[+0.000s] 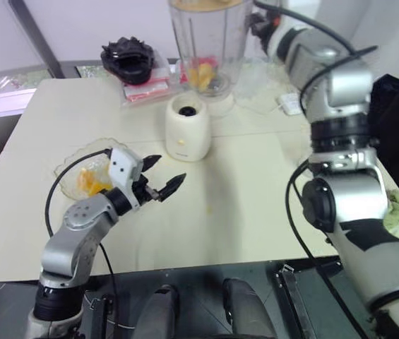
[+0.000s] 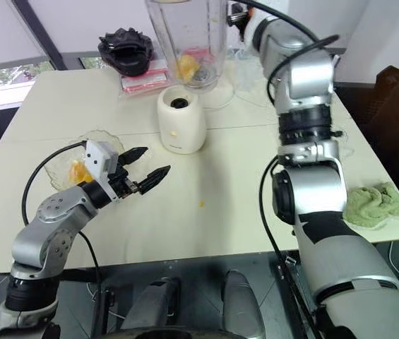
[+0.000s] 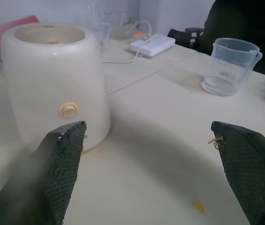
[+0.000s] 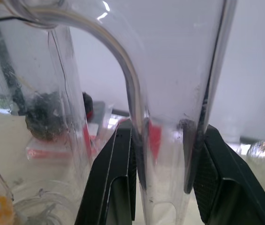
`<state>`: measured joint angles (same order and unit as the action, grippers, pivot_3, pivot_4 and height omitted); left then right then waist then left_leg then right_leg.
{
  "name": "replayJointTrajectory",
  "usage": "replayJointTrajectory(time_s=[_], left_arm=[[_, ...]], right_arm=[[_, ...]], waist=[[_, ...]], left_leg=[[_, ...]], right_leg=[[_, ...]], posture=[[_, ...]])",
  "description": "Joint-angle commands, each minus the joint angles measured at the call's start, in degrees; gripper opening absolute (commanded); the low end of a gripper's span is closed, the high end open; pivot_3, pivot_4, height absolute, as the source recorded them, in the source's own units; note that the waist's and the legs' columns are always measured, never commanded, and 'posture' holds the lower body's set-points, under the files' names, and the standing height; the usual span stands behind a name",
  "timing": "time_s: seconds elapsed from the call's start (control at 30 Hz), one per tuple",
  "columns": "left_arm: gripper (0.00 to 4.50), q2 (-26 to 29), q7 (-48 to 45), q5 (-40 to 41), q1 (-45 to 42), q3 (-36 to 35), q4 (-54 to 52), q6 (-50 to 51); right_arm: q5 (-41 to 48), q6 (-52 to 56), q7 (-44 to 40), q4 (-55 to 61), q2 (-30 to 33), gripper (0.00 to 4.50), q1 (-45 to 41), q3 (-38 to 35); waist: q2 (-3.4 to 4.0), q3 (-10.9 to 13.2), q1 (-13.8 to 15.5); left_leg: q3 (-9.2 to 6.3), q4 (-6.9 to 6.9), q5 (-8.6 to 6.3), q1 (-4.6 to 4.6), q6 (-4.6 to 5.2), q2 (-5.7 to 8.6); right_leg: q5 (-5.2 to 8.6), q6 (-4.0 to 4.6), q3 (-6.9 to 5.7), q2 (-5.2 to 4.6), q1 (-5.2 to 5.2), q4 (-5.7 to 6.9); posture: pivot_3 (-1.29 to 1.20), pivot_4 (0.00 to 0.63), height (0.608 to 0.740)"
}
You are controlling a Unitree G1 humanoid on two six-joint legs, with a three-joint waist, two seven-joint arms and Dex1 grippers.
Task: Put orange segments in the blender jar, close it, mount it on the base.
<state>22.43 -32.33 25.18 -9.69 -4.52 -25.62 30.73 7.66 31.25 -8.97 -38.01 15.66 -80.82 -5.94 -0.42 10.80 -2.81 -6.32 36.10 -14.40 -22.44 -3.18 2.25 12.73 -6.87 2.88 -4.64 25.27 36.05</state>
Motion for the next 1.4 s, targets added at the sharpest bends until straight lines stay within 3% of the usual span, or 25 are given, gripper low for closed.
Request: replayJointTrajectory(time_s=[0.03,0.4,1.4], left_arm=[[4.48,0.22,2.0,0.29,1.08,-1.64,-3.98,-0.86],[4.48,0.9,5.65,-0.96,4.08,-2.01,-7.24,-1.14],[4.48,2.36,11.13,-0.91,9.71,-2.01,-13.04,0.43]], right_arm=[[-0.4,-9.29,1.84,-7.85,-1.27,1.38,-7.17,-1.54],[-0.25,-21.52,4.96,-25.09,-6.07,1.38,-10.84,-3.05],[-3.87,-35.69,8.87,-35.43,-11.24,1.38,-8.71,-3.49]], waist=[[0.01,0.0,-0.08],[0.0,0.02,0.11],[0.0,0.02,-1.16]], left_leg=[[-0.01,-0.03,0.0,0.0,0.0,-0.01],[-0.03,-0.03,0.0,-0.04,0.0,0.0],[-0.07,0.0,0.01,0.01,-0.01,0.0]], right_leg=[[0.0,0.0,0.0,0.01,0.03,0.01],[0.0,0.0,-0.01,0.01,0.04,0.0],[0.0,0.01,-0.01,0.05,0.01,0.07]], posture=[[0.0,0.15,0.74],[0.0,0.15,0.74],[0.0,0.15,0.74]])
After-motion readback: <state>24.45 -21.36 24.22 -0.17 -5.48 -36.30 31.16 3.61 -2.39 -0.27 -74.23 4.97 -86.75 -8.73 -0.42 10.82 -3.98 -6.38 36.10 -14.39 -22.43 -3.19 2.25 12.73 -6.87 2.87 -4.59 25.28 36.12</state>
